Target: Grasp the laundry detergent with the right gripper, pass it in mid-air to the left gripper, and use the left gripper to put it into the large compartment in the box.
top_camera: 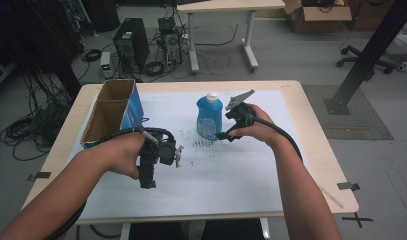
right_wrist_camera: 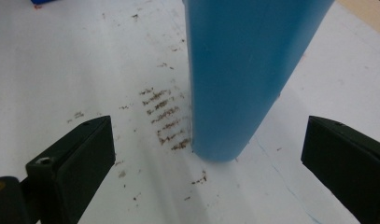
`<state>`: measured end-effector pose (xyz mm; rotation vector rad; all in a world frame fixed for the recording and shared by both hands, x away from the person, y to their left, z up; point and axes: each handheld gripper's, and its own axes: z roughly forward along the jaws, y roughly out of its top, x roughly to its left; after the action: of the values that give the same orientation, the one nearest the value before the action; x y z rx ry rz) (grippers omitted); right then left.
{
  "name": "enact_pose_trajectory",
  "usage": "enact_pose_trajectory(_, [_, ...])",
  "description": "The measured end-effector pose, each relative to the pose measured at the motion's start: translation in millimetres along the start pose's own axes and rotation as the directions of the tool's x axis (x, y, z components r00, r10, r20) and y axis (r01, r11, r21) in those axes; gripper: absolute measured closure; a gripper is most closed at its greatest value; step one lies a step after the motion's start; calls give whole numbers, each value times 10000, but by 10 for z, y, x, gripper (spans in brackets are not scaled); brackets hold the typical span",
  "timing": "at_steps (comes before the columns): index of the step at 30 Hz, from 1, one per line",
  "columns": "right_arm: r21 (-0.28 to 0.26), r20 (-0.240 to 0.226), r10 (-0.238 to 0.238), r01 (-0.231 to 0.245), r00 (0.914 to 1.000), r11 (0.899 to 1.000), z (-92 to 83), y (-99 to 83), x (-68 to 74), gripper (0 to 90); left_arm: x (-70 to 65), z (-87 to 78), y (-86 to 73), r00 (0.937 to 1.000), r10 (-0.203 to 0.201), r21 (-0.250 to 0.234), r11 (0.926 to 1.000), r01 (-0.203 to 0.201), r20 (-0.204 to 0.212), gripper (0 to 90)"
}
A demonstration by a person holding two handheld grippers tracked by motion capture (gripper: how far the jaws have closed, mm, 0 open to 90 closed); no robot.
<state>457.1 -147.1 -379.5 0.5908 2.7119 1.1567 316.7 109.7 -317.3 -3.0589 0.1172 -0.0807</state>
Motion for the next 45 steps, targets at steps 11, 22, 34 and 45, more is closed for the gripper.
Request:
enact_pose_trajectory(11, [-239,438,450,-439,9980,9987,76,4,-23,25,-18,1,20,9999,83,-45,10000,-83,-106,4])
enact_pose_trajectory(22, [-797,392,396,-364,9984,9962,123,18,1,19,-15,13,29,9999,107,49,9999,-106,-57,3])
enact_pose_trajectory(34, [-1252,711,558,-466,9959,9910,192,27,6,20,-16,41,51,9999,150,52,9999,-150,-26,4])
enact_pose_trajectory(45, [-1794,1091,666,-462,9918,9827,271,48,39,14,-23,48,28,9999,115,67,9999,-115,-30,4])
